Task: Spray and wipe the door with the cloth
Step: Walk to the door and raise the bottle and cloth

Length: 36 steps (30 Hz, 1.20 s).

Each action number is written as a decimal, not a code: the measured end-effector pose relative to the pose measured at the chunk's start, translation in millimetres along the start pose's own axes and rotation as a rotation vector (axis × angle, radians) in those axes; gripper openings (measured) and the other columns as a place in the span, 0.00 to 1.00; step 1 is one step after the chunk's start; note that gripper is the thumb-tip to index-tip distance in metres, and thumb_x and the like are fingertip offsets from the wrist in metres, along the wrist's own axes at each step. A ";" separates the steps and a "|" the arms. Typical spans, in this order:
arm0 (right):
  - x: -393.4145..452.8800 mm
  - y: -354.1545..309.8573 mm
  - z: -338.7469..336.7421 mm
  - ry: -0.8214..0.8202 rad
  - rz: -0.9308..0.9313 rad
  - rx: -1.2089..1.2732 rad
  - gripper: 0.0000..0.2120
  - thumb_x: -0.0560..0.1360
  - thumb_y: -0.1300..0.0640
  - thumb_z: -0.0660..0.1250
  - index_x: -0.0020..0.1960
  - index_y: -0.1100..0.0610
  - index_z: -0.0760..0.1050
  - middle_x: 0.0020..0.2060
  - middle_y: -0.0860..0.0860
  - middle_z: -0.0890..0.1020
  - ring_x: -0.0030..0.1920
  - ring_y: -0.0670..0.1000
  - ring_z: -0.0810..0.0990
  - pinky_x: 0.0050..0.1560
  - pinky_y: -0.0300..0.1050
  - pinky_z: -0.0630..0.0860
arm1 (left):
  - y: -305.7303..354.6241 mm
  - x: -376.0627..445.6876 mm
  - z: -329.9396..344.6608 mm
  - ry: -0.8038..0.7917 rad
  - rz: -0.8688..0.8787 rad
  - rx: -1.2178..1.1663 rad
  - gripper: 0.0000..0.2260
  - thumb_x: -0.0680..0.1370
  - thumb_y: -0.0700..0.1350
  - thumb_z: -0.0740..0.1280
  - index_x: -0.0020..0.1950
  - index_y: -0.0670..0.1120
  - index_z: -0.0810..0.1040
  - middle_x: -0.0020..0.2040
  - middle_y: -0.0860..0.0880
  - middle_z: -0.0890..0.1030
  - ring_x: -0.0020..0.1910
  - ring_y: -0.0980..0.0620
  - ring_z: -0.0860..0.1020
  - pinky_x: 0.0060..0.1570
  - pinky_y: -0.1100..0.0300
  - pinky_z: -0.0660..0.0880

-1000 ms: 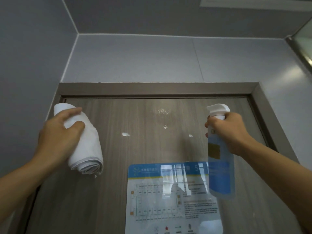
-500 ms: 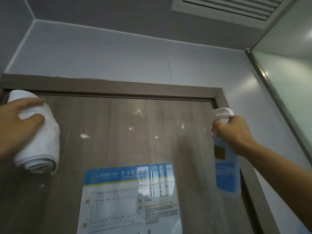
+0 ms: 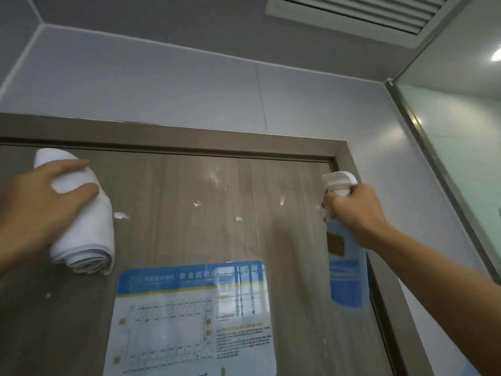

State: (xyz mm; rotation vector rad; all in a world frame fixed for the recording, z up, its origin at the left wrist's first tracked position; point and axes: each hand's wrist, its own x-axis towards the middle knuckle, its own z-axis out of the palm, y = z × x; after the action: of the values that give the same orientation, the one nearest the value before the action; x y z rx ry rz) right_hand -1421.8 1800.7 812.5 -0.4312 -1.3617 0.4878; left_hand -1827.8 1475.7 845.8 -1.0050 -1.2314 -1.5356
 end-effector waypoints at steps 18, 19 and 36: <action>-5.0 -14.5 27.0 -0.099 -0.001 0.074 0.08 0.70 0.56 0.73 0.46 0.60 0.82 0.42 0.59 0.85 0.43 0.61 0.85 0.49 0.64 0.84 | 99.6 -49.4 30.5 -0.070 0.142 0.152 0.26 0.74 0.55 0.77 0.71 0.58 0.76 0.66 0.46 0.76 0.61 0.46 0.76 0.56 0.54 0.72; -6.3 -14.6 27.2 -0.112 0.005 0.084 0.08 0.70 0.56 0.74 0.46 0.60 0.82 0.42 0.59 0.85 0.43 0.61 0.85 0.49 0.64 0.83 | 98.6 -48.1 28.7 -0.067 0.145 0.149 0.26 0.74 0.55 0.77 0.71 0.58 0.76 0.66 0.46 0.76 0.61 0.46 0.76 0.55 0.53 0.72; -117.7 -129.5 159.0 -0.591 0.036 0.504 0.06 0.75 0.66 0.68 0.51 0.65 0.79 0.39 0.61 0.83 0.38 0.57 0.84 0.43 0.60 0.85 | 53.8 -60.6 -104.8 0.068 0.003 0.284 0.22 0.77 0.53 0.74 0.70 0.57 0.77 0.60 0.52 0.77 0.56 0.49 0.75 0.55 0.53 0.72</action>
State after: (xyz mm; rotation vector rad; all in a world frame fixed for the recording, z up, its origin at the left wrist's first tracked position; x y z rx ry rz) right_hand -1584.6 1629.2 814.4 0.1212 -1.7211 1.0122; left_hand -1765.9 1376.6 783.5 -0.7633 -1.3537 -1.3356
